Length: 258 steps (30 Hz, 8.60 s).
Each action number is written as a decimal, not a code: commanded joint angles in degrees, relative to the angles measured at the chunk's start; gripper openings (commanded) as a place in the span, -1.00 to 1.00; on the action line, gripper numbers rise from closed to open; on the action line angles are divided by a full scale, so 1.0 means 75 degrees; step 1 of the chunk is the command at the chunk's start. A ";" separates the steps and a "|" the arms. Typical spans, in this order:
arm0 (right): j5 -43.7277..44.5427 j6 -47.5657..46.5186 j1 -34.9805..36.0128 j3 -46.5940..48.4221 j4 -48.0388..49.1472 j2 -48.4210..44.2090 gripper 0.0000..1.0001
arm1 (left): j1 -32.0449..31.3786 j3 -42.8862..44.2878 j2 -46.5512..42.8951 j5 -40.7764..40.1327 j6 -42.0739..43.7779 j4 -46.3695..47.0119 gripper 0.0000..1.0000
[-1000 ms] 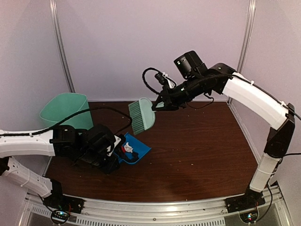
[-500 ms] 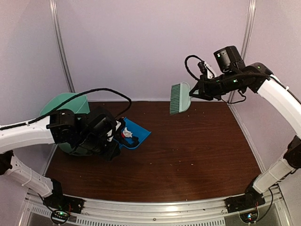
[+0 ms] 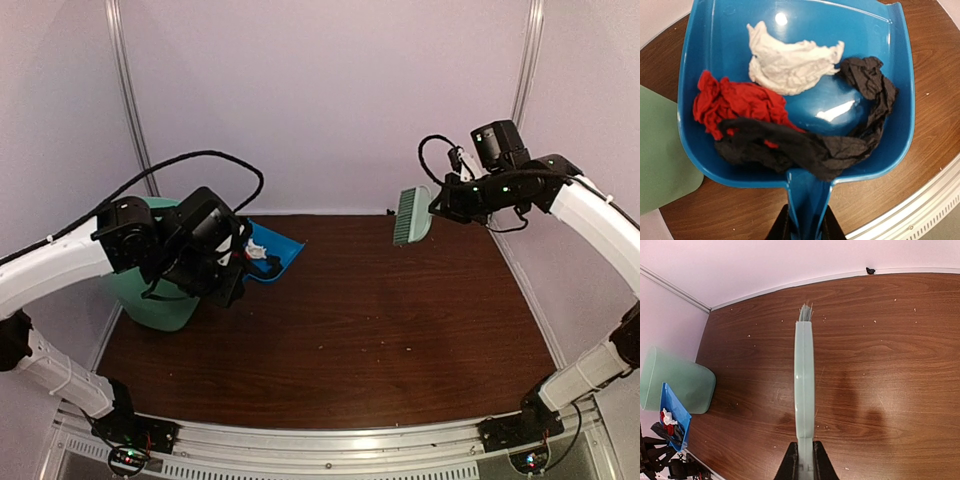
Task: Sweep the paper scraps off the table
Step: Dump the broom and dustpan into the trash bin, then place the dustpan at the center of the board, then put down the broom at the center of the board.
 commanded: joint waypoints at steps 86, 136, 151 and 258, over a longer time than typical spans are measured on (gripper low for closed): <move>0.0054 0.0649 -0.0404 -0.2361 0.0125 -0.2020 -1.00 | 0.8311 -0.0732 -0.2928 0.7843 -0.6382 0.4217 -1.00; 0.0164 0.0963 -0.0406 -0.2677 0.0084 -0.2568 -1.00 | 0.8406 0.1018 -0.1985 0.7856 -0.7151 0.3632 -1.00; 0.0226 0.1034 -0.0404 -0.2738 0.0387 -0.2603 -1.00 | 0.5565 0.3513 -0.0028 0.6067 -0.4738 0.2057 -1.00; -0.0473 0.3504 -0.0549 -0.7830 0.6841 -0.1154 -0.83 | 0.2108 -0.1038 -0.2636 0.0039 -0.1005 0.2756 0.95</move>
